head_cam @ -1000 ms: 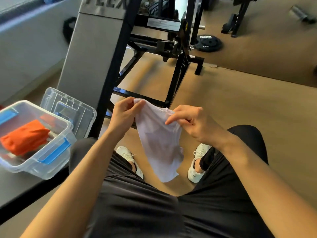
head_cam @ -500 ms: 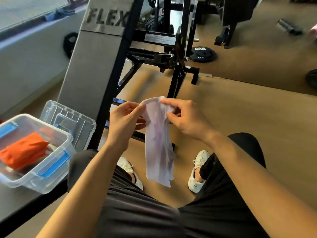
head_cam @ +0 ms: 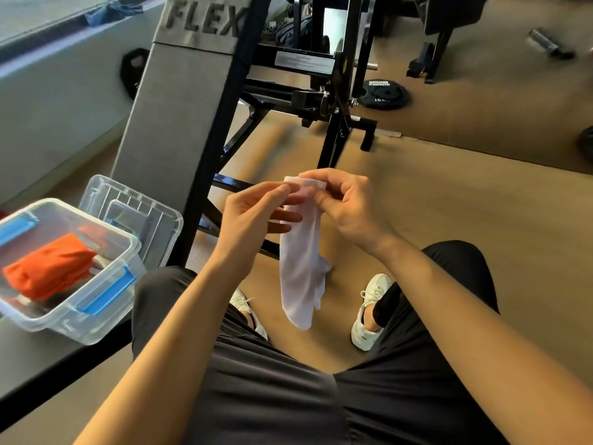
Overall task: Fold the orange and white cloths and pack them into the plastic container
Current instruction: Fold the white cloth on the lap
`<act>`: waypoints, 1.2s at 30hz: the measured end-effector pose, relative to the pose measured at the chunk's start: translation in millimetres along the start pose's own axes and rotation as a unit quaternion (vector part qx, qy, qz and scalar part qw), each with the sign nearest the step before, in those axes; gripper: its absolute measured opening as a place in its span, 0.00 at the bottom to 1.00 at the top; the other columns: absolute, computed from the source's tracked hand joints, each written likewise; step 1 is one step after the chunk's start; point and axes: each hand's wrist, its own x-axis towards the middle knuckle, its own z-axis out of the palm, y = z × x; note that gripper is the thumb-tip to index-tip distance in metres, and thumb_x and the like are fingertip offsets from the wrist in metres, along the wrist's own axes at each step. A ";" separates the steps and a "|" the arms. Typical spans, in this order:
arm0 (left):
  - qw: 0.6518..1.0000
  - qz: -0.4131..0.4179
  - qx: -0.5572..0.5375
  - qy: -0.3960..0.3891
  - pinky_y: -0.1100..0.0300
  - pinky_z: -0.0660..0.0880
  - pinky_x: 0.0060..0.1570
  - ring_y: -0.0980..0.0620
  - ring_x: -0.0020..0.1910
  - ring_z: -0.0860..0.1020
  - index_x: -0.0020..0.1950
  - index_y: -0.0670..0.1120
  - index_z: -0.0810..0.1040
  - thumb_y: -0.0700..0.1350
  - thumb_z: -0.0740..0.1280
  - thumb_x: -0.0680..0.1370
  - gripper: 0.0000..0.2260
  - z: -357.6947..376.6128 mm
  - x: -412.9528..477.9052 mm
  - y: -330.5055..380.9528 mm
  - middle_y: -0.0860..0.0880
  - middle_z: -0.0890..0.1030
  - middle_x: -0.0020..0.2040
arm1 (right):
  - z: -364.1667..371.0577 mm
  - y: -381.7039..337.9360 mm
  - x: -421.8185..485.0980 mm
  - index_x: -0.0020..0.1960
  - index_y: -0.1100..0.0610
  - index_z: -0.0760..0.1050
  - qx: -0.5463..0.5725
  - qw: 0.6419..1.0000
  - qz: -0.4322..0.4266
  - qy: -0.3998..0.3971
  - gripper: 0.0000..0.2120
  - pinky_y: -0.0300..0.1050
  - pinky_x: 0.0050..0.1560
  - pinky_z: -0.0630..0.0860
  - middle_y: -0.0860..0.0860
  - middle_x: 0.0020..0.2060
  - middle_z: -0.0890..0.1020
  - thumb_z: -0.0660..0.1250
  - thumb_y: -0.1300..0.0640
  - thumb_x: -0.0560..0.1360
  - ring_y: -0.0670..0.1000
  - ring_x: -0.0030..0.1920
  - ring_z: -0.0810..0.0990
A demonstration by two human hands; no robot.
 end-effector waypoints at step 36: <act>0.987 -0.130 0.082 -0.055 0.65 0.70 0.35 0.56 0.35 0.73 0.44 0.39 0.79 0.43 0.72 0.79 0.09 3.1 -10.6 -154.3 0.50 0.76 0.35 | -100.5 103.7 89.3 0.53 0.58 0.80 0.015 0.963 0.159 0.217 0.09 0.44 0.49 0.79 0.50 0.44 0.82 0.68 0.66 0.75 0.48 0.46 0.79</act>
